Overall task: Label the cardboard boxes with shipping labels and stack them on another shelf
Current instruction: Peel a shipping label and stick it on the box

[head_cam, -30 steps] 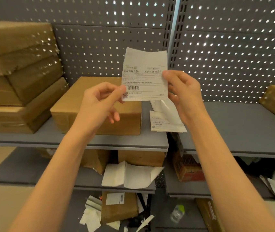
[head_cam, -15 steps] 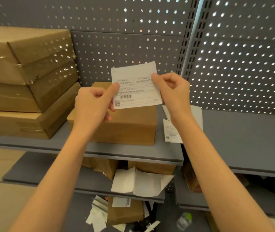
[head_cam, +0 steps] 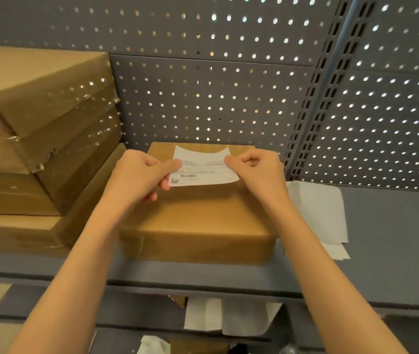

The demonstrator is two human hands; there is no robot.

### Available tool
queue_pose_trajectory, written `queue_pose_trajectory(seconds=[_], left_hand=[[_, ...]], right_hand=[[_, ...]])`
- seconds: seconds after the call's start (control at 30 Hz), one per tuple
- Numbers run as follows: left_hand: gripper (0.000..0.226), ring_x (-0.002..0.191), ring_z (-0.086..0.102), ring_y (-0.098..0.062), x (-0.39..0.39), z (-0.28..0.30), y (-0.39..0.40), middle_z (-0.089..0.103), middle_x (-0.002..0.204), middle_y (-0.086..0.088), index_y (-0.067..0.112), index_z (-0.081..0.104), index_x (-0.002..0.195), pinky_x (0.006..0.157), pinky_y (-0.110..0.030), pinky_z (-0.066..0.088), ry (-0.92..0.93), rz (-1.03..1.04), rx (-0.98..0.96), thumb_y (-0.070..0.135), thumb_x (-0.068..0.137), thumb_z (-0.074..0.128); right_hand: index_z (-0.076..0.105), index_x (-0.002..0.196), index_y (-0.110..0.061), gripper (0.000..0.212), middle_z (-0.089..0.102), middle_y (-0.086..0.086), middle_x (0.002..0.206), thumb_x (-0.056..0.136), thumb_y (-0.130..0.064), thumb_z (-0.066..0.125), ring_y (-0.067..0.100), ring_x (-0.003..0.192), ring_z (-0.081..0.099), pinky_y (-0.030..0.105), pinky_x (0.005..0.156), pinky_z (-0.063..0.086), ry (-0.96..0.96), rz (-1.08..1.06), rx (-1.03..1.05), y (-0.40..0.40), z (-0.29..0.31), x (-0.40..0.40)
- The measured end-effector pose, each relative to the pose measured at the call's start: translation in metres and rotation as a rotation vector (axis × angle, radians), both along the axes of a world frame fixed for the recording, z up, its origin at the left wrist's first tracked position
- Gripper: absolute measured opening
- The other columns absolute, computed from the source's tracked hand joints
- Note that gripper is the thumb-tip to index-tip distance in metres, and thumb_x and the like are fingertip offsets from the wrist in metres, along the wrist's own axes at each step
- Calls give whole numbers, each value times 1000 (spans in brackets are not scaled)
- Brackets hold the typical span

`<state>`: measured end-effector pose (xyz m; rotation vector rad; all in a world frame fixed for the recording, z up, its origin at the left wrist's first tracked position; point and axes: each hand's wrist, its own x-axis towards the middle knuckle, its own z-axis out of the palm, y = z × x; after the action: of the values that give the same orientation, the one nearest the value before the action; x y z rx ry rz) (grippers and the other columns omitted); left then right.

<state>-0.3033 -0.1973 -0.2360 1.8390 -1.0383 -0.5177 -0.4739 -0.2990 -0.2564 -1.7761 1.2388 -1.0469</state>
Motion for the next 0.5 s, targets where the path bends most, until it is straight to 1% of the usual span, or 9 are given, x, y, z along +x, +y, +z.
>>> queue_pose_trajectory(seconds=[0.07, 0.1, 0.17, 0.23, 0.3, 0.4, 0.5], left_hand=[[47, 26, 36, -4, 4, -2, -3, 58, 41, 7, 14, 57, 42, 33, -11, 33, -9, -17, 26, 35, 84, 67], [49, 26, 36, -4, 6, -3, -4, 58, 41, 7, 15, 57, 41, 33, -12, 32, -17, -23, 42, 36, 84, 66], [53, 26, 35, -6, 9, -5, -7, 59, 42, 7, 16, 56, 36, 36, -16, 32, -41, -40, 76, 38, 84, 66], [54, 26, 34, -7, 12, -8, -9, 61, 45, 7, 19, 57, 34, 42, -22, 30, -60, -61, 104, 40, 83, 65], [55, 26, 34, -6, 12, -10, -11, 62, 46, 7, 21, 58, 33, 47, -23, 30, -69, -72, 120, 41, 84, 64], [55, 26, 33, -5, 10, -11, -13, 60, 43, 8, 18, 57, 35, 50, -23, 32, -80, -75, 144, 41, 85, 63], [49, 28, 33, -6, 9, -11, -15, 59, 41, 9, 18, 58, 41, 50, -23, 32, -81, -68, 170, 40, 85, 64]], right_hand=[[64, 64, -26, 19, 67, -6, 70, 78, -37, 71, 8, 67, 59, 30, 65, 48, 49, 6, 8, -3, -2, 2], [64, 64, -26, 19, 65, -8, 67, 78, -38, 70, 6, 64, 56, 28, 64, 45, 76, 6, 9, -5, -3, 3], [67, 68, -23, 18, 60, -12, 63, 78, -38, 70, 3, 61, 51, 26, 63, 42, 119, 2, 17, -6, -5, 4], [70, 74, -20, 19, 58, -13, 62, 79, -38, 69, 2, 62, 51, 27, 67, 43, 138, -5, 25, -7, -6, 4], [70, 76, -20, 19, 58, -13, 61, 79, -39, 69, 4, 64, 52, 28, 71, 45, 165, -17, 25, -7, -7, 4], [69, 75, -20, 19, 58, -13, 61, 79, -39, 69, 7, 65, 53, 33, 76, 47, 202, -34, 18, -7, -9, 5], [67, 72, -22, 18, 58, -13, 63, 79, -39, 68, 10, 71, 56, 37, 81, 48, 225, -41, 19, -7, -8, 6]])
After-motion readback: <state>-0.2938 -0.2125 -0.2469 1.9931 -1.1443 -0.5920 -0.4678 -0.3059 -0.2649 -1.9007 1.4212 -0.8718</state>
